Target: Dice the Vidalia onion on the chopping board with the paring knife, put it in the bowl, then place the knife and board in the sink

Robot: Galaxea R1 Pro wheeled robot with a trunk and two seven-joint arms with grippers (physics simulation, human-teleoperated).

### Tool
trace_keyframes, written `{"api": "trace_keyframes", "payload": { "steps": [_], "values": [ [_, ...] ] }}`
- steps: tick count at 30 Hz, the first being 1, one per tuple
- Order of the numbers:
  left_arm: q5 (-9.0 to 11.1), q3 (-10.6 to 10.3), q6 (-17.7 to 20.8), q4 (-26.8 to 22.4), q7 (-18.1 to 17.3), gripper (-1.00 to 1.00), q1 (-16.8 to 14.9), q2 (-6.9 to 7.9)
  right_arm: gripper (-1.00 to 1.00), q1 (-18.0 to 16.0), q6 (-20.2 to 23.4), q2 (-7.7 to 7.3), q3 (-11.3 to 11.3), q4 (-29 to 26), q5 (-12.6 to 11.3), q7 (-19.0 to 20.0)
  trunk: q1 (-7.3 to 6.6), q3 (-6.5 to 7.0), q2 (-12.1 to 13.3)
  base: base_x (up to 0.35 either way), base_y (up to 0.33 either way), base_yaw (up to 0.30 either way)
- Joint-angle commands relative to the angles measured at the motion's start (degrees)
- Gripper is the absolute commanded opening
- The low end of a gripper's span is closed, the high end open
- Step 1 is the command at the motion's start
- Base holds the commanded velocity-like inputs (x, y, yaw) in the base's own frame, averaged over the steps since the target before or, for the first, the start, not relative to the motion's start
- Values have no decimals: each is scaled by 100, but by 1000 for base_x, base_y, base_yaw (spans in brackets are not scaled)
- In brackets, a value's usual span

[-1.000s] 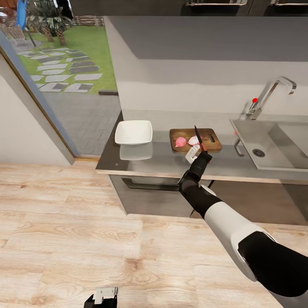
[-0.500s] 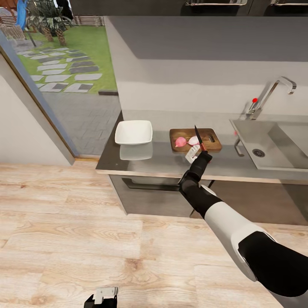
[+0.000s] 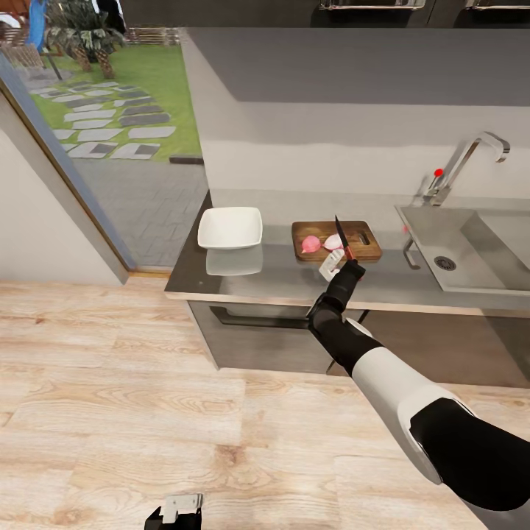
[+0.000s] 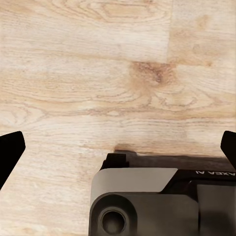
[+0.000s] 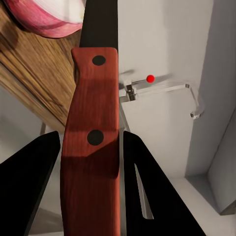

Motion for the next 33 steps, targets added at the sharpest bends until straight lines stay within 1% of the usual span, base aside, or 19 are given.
{"api": "trace_keyframes", "payload": {
  "steps": [1, 5, 12, 19, 25, 28, 30, 31, 32, 33],
  "values": [
    [-8, -16, -38, 25, 30, 100, -10, -2, -100, -6, 31, 0, 18, 8, 6, -12, 2, -7, -8, 0, 0, 0],
    [-8, -16, -39, 25, 30, 100, -10, -2, -100, -6, 29, -5, 18, 12, 6, -6, 2, -7, -8, 0, 0, 0],
    [-8, -16, -37, 25, 30, 100, -10, -2, -100, -6, 5, 4, 18, 178, 5, -4, 2, -7, -8, 0, 0, 0],
    [-8, -16, -37, 25, 30, 100, -10, -2, -100, -6, 5, 2, 18, 178, 13, -4, 2, -7, -8, 0, 0, 0],
    [-8, -16, -38, 25, 30, 100, -10, -2, -100, -6, -3, -4, -1, 150, 29, -24, 2, -7, -8, 0, 0, 0],
    [-8, -16, -37, 25, 30, 100, -10, -2, -100, -6, -9, -40, -33, -5, 31, -50, 2, -7, -8, 0, 0, 0],
    [-8, -16, -37, 25, 30, 100, -10, -2, -100, -6, -7, -127, -98, -270, 27, -52, 2, -7, -8, 0, 0, 0],
    [-8, -16, -38, 25, 30, 100, -10, -2, -100, -6, -5, -185, -222, -586, 18, -47, 2, -7, -8, 0, 0, 0],
    [-8, -16, -37, 25, 30, 100, -10, -2, -100, -6, -5, -210, -374, -831, 13, -37, 2, -7, -8, 0, 0, 0],
    [-8, -16, -39, 25, 30, 100, -10, -2, -100, -6, -5, -224, -597, -1082, 9, -25, 2, -7, -8, 0, 0, 0]
  ]
}}
